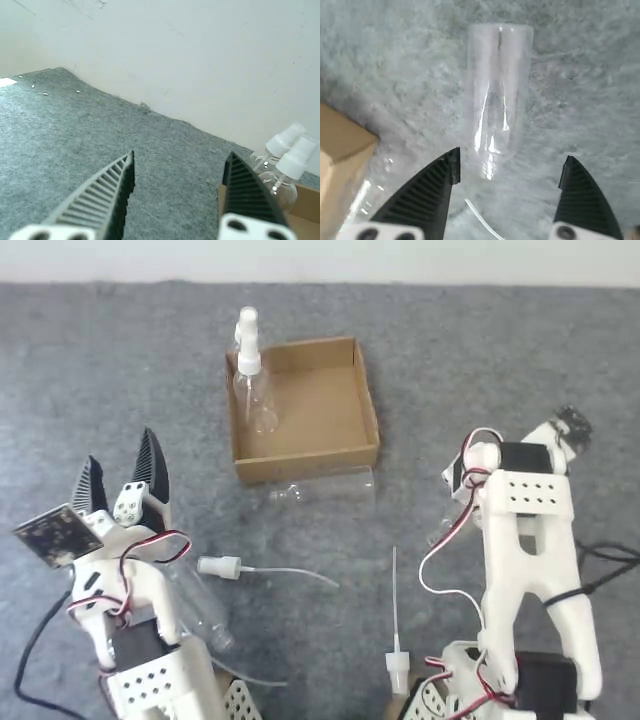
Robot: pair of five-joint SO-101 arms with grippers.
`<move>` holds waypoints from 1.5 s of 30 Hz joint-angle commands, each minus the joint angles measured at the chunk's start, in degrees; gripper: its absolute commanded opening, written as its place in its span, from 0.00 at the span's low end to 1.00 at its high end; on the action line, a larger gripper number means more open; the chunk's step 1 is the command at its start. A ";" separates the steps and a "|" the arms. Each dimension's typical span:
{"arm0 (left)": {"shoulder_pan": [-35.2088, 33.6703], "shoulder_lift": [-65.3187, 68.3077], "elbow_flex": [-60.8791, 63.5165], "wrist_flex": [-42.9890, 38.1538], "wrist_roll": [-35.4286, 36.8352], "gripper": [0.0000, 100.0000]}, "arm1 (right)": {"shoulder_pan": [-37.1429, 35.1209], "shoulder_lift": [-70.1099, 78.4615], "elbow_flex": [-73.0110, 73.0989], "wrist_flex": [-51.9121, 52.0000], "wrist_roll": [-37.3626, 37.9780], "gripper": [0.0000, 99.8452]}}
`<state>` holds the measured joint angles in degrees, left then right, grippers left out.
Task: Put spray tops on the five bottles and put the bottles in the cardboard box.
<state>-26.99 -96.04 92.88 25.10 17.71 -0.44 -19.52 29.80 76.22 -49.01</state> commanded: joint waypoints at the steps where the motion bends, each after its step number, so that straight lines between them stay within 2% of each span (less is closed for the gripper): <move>1: 0.09 -0.62 -0.31 -1.93 -0.35 0.27 | -0.22 -3.47 -7.12 7.34 9.76 0.28; 9: 0.09 -0.62 -0.31 -1.93 -0.35 0.27 | 0.04 -3.47 -11.25 14.99 29.63 0.28; 20: 0.09 -0.62 -0.31 -1.93 -0.35 0.27 | 3.82 -3.47 -11.25 15.08 59.96 0.28; 29: 0.09 -0.62 -0.31 -1.93 -0.35 0.27 | 4.62 -3.47 -11.16 14.99 72.00 0.28; 39: 0.09 -0.62 -0.31 -1.93 -0.44 0.27 | 4.26 -3.21 -10.99 15.34 95.12 0.28; 45: 0.09 -0.62 -0.31 -1.93 -0.44 0.27 | 4.26 -2.86 -10.99 14.73 103.65 0.28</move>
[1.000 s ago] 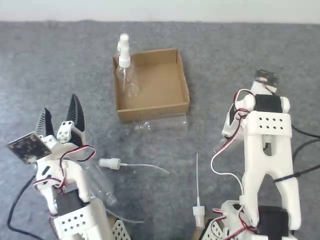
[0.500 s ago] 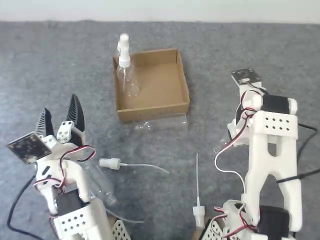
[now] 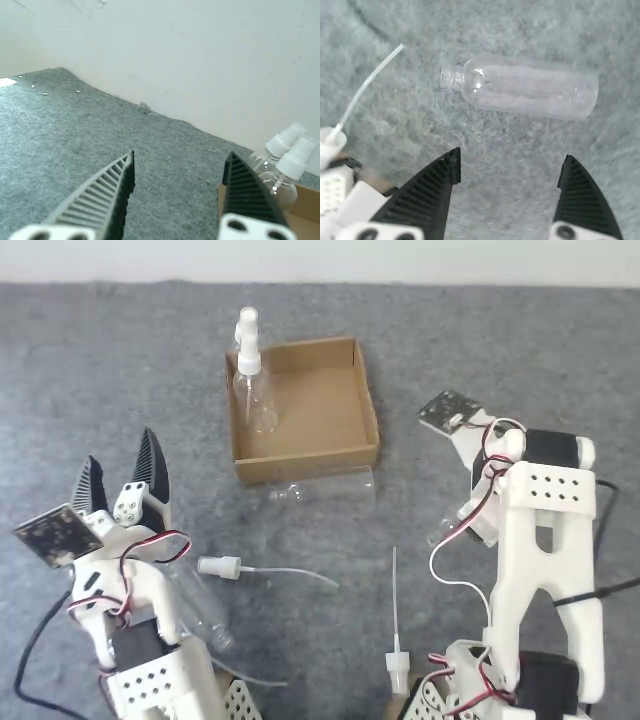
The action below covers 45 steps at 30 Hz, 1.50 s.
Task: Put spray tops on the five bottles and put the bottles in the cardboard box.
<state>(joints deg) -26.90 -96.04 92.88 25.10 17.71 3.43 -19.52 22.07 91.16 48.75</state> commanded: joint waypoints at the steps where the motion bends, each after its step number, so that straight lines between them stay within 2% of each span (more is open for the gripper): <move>1: 0.00 -0.62 -0.31 -1.93 -0.44 0.27 | 0.40 -2.86 -3.25 -0.22 7.47 0.28; 7: 0.00 -0.62 -0.31 -1.93 -0.44 0.27 | -0.04 -2.77 -2.11 -0.31 17.93 0.28; 11: 0.00 -0.62 -0.31 -1.93 -0.44 0.27 | -3.03 -2.77 2.20 -0.31 25.85 0.28; 15: 0.00 -0.62 -0.31 -1.93 -0.44 0.27 | -6.02 -2.77 5.98 -2.24 29.89 0.28; 22: 0.00 -0.62 -0.31 -1.93 -0.44 0.27 | -7.87 -2.77 13.01 -14.37 30.51 0.28; 30: 0.00 -0.62 -0.31 -1.93 -0.44 0.27 | -7.78 -2.68 18.02 -17.98 33.93 0.28; 45: 0.00 -0.62 -0.31 -1.93 -0.44 0.27 | -7.52 -2.68 27.60 -30.55 33.85 0.28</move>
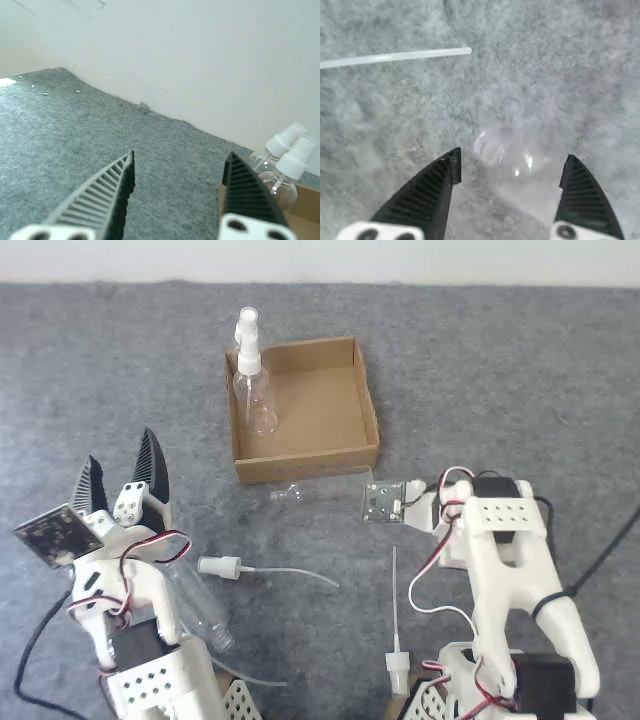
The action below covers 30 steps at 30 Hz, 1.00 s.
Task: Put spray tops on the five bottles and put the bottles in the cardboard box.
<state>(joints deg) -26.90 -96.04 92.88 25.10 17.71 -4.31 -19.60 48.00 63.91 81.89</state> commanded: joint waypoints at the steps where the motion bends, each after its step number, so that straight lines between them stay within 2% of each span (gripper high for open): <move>1: 0.00 -0.62 -0.31 -1.93 -0.44 0.27 | 0.22 -2.59 2.46 -4.26 0.70 0.28; 8: 0.00 -0.62 -0.31 -1.93 -0.44 0.27 | 0.31 -2.59 6.33 -9.98 0.53 0.28; 11: 0.00 -0.62 -0.31 -1.93 -0.44 0.27 | 0.31 -3.38 5.80 -10.24 -2.90 0.28; 20: 0.00 -0.62 -0.31 -1.93 -0.44 0.27 | 0.13 -7.96 -3.43 1.36 -4.22 0.28; 22: 0.00 -0.62 -0.31 -1.93 -0.44 0.27 | 0.22 -8.48 -5.89 4.70 -2.55 0.29; 26: 0.00 -0.62 -0.31 -1.93 -0.44 0.27 | 1.10 -8.66 -8.62 10.95 1.41 0.38; 30: 0.00 -0.62 -0.31 -1.93 -0.44 0.27 | 4.44 -8.66 -8.88 11.65 6.51 0.42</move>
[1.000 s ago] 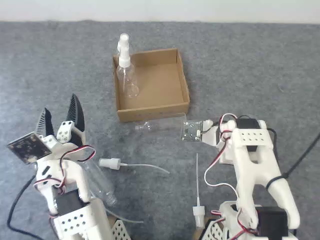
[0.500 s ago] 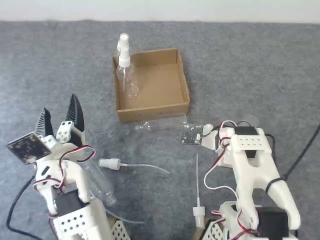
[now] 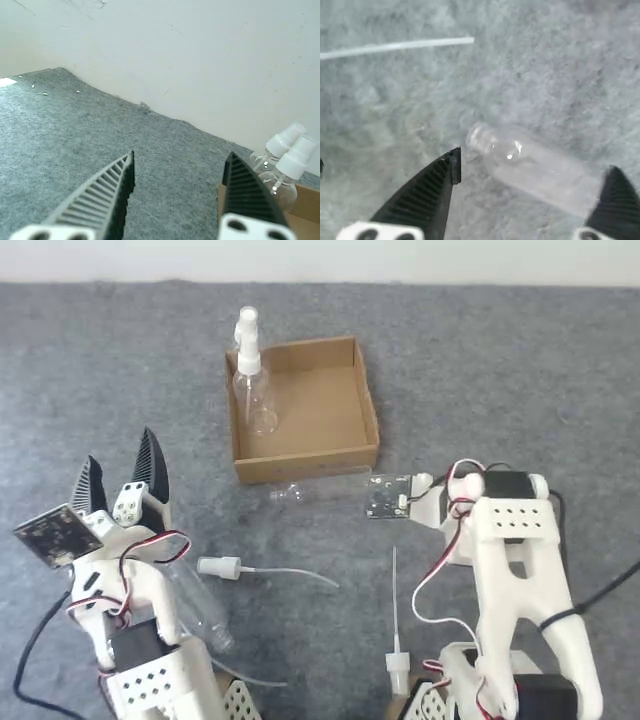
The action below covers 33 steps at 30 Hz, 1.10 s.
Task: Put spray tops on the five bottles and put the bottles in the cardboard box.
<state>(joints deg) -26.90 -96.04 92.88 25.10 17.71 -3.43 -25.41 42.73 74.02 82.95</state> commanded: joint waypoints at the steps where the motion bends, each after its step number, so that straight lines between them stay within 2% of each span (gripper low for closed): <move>1: 0.00 -0.62 -0.31 -1.93 -0.44 0.27 | 4.79 -2.86 -3.60 1.54 7.21 0.42; 7: 0.00 -0.62 -0.31 -1.93 -0.44 0.27 | 12.26 -2.77 -3.60 1.45 17.32 0.42; 13: 0.00 -0.62 -0.31 -1.93 -0.44 0.27 | 13.67 -2.68 -2.55 1.01 23.65 0.42; 29: 0.09 -0.62 -0.31 -1.93 -1.85 0.27 | 9.98 -2.59 21.19 -32.04 24.53 0.42; 33: 1.32 -0.62 -0.31 -1.93 -2.46 0.27 | 9.89 -2.59 24.53 -35.74 24.53 0.31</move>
<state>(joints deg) -26.90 -96.04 92.88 25.10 16.22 7.12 -25.49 66.02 42.37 106.68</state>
